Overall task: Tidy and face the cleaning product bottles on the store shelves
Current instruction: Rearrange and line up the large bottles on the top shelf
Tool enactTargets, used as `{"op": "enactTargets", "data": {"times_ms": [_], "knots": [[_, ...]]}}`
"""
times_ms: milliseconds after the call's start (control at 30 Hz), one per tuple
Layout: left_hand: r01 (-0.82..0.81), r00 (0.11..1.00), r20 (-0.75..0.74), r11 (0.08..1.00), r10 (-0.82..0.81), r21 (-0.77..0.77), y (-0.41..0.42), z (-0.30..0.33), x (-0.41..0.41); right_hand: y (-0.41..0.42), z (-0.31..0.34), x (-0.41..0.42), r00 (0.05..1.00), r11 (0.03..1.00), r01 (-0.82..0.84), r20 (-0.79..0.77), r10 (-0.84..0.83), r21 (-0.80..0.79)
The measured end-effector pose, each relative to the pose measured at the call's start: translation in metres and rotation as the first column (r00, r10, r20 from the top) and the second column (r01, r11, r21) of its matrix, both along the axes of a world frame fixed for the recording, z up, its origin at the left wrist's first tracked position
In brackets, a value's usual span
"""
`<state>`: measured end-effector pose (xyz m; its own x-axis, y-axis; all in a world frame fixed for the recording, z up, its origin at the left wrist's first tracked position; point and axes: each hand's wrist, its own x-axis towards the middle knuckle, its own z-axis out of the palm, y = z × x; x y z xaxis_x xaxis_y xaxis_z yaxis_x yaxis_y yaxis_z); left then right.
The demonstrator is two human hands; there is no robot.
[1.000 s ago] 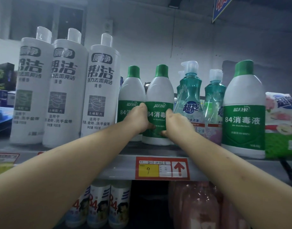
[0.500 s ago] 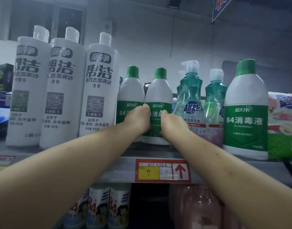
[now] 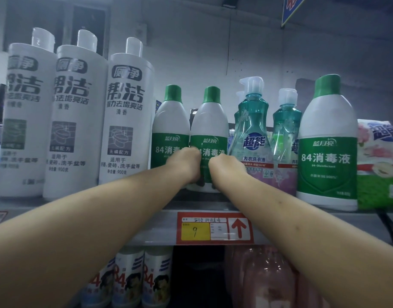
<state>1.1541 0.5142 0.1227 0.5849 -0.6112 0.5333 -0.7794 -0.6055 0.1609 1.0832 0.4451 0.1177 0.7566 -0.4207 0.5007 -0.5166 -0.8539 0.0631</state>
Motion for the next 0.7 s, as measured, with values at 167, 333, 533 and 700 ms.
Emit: {"op": "enactTargets", "data": {"times_ms": [167,333,533,700], "knots": [[-0.005,0.995,0.097,0.995,-0.005,0.098,-0.003,0.0,-0.005,-0.006,-0.002,0.003,1.0,1.0,-0.004,-0.025,0.004,0.025],[0.032,0.987,0.147,0.978,-0.063,0.208,0.0,-0.001,-0.001,-0.01,-0.004,0.006,0.998,0.999,-0.005,-0.066,0.007,0.034],[0.014,0.989,0.141,0.989,-0.034,0.145,0.003,0.01,-0.014,-0.005,0.001,-0.01,0.991,0.996,-0.077,-0.111,0.081,0.042],[0.09,0.962,0.261,0.996,-0.079,-0.028,-0.001,0.026,-0.056,-0.012,0.01,-0.053,0.95,0.981,-0.142,0.262,0.172,-0.13]]}}
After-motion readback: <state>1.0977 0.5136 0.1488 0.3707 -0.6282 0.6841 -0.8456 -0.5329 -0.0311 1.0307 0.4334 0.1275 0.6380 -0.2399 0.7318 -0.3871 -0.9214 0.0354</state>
